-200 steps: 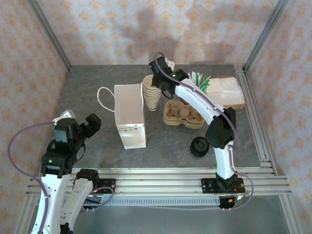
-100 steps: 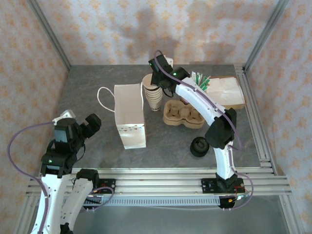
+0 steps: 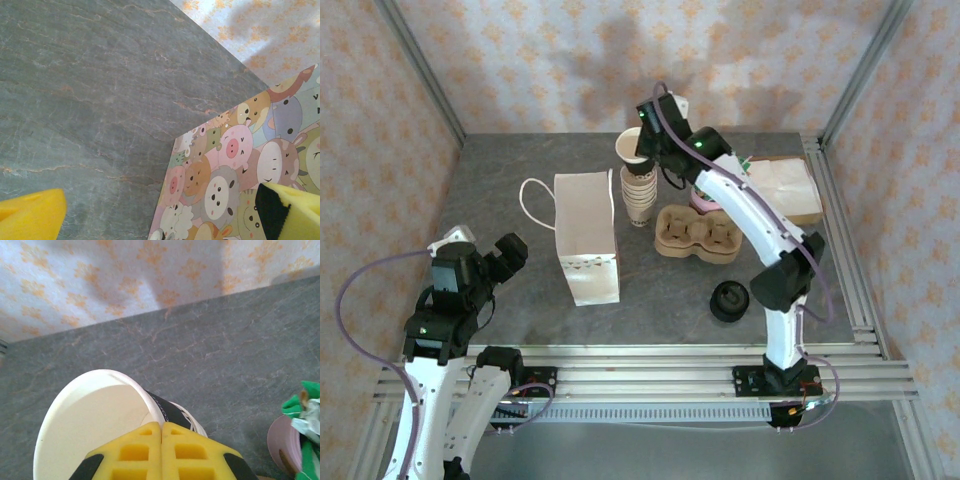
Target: Pack the takeout coffee
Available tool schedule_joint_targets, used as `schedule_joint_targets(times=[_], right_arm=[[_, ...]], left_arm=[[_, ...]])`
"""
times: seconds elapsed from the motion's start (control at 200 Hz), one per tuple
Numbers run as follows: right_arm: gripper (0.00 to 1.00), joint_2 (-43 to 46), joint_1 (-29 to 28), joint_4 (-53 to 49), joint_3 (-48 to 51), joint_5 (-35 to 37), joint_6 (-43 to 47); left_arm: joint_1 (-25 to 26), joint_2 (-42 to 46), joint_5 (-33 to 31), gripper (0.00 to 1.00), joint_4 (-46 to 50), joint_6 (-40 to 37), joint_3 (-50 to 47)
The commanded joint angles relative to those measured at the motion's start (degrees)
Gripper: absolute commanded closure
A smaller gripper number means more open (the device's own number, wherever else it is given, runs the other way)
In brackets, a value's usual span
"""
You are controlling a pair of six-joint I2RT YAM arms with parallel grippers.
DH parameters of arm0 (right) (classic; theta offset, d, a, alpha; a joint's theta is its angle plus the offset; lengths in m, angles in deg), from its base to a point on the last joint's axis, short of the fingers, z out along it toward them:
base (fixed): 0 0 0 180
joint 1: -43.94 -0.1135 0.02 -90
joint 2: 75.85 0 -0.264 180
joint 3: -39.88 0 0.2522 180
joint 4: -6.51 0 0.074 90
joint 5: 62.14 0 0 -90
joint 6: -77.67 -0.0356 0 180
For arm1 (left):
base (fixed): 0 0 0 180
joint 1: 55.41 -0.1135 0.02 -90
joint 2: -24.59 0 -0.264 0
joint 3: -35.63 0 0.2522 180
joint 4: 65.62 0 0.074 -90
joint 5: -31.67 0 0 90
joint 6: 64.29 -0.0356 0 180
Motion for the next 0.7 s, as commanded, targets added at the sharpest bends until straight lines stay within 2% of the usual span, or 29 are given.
schedule_joint_targets(times=[0.0,0.17,0.315,0.46,0.696], right_arm=[[1.0,7.1,-0.3,-1.3,-2.2,1.7,0.8],[1.0,17.4,-0.6,-1.5,5.5,-1.1,0.5],[1.0,29.6,-3.5,-1.2,20.0,-2.8,-0.8],[1.0,40.5,-8.2,-0.8,35.2,-2.4,-6.7],[1.0,51.0,-12.7,4.7,57.1,-5.3,-14.3]], left_arm=[[-0.2,0.0,0.3,0.01,0.6,0.0,1.4],[-0.1,0.1,2.0,0.02,0.9,0.0,1.3],[-0.1,0.6,3.7,0.01,0.3,0.3,-0.2],[-0.2,0.7,6.4,0.02,-0.3,0.4,-1.1],[-0.1,1.8,8.8,0.05,1.7,-0.3,-1.1]])
